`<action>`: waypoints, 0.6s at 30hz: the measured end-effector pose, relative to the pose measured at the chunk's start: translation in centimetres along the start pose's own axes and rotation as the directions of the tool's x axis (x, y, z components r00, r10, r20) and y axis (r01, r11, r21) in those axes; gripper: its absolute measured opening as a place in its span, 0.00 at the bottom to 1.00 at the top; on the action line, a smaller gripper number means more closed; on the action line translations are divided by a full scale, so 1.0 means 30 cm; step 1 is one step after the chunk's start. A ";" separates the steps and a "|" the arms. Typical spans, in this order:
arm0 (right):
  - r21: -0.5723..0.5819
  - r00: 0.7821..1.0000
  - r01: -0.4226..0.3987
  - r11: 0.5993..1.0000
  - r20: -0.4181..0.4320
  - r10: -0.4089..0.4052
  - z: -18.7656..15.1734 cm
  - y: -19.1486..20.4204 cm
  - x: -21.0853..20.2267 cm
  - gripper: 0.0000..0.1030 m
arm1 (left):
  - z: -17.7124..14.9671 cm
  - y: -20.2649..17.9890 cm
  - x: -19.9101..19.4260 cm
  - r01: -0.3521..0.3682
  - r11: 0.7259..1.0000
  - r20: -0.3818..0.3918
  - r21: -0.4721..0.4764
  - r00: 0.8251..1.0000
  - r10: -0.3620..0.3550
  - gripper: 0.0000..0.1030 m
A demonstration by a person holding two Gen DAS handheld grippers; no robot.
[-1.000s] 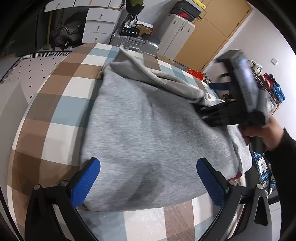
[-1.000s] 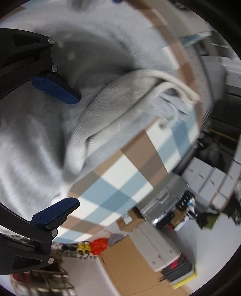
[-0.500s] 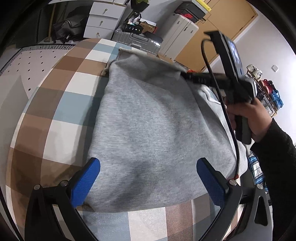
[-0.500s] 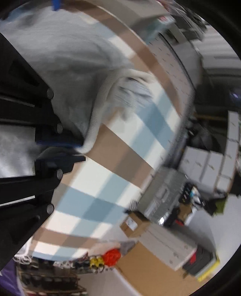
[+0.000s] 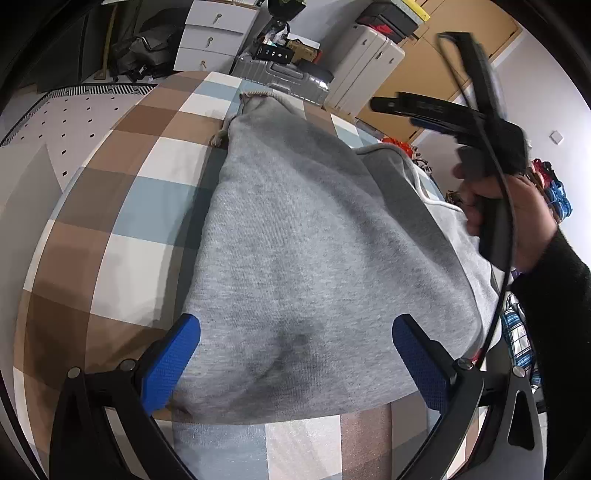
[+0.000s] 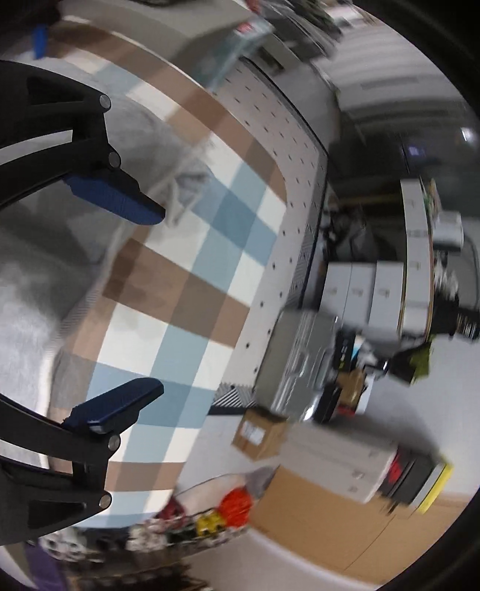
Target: Fold large clothes
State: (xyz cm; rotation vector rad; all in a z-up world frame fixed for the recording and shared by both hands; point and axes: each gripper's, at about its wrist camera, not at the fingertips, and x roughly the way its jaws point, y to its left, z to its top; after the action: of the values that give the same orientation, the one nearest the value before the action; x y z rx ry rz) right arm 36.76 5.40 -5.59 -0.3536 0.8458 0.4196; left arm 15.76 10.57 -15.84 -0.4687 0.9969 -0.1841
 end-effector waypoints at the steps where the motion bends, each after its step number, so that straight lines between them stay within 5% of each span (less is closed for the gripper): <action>1: -0.013 1.000 0.006 1.000 0.002 -0.006 -0.012 0.001 -0.019 0.83 | -0.001 -0.001 0.003 -0.003 1.000 -0.004 0.006 1.000 0.003 0.98; 8: 0.168 0.997 -0.074 0.983 -0.001 0.075 -0.232 -0.177 -0.242 0.84 | -0.004 0.008 0.031 -0.061 0.998 -0.028 0.029 0.998 0.062 0.98; 13: 0.146 0.998 -0.006 0.989 -0.066 0.016 -0.469 -0.224 -0.365 0.89 | -0.021 0.018 0.075 -0.168 0.984 -0.056 0.056 0.984 0.171 0.99; 16: 0.162 0.984 -0.003 0.987 -0.177 0.032 -0.616 -0.237 -0.326 0.90 | -0.027 0.028 0.073 -0.186 0.981 -0.045 0.049 0.981 0.189 0.99; 18: 0.140 0.951 0.038 0.989 -0.310 0.008 -0.694 -0.221 -0.239 0.90 | -0.027 0.042 0.069 -0.201 0.979 -0.047 0.027 0.978 0.202 0.99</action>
State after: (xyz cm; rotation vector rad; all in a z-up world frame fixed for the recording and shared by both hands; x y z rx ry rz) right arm 22.42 -11.43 -11.91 -0.2950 1.1734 0.2895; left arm 16.12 10.70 -18.35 -0.3413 1.0829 -0.0247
